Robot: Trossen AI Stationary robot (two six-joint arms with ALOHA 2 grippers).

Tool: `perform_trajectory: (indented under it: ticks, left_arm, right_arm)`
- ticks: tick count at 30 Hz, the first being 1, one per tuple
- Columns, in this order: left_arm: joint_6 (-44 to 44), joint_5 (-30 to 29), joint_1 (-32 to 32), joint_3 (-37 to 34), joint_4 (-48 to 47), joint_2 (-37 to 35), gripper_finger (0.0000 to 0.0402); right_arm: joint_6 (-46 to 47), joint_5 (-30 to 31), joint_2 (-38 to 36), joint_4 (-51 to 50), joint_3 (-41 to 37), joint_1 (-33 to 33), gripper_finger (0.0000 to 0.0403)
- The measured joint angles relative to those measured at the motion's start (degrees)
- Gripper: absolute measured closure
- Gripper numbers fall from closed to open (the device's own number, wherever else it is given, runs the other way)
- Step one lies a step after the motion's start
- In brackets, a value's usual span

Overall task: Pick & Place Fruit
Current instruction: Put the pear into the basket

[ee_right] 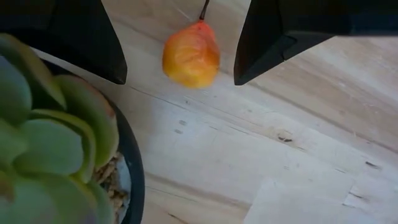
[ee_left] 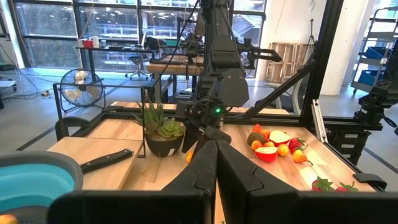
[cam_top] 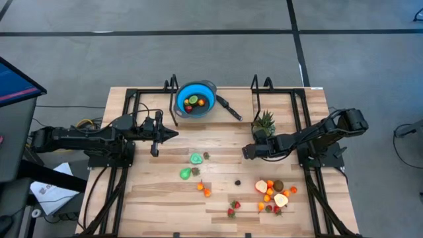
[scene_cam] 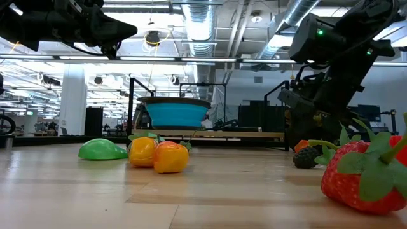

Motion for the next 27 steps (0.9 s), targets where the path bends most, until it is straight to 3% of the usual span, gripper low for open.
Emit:
perform_trajectory:
  ticks: [27]
  left_arm:
    - [0.0,0.0,0.0,0.0,0.0,-0.01,0.0399]
  right_arm:
    - [0.05,-3.26,0.0,0.32,0.02,0.04,0.0113]
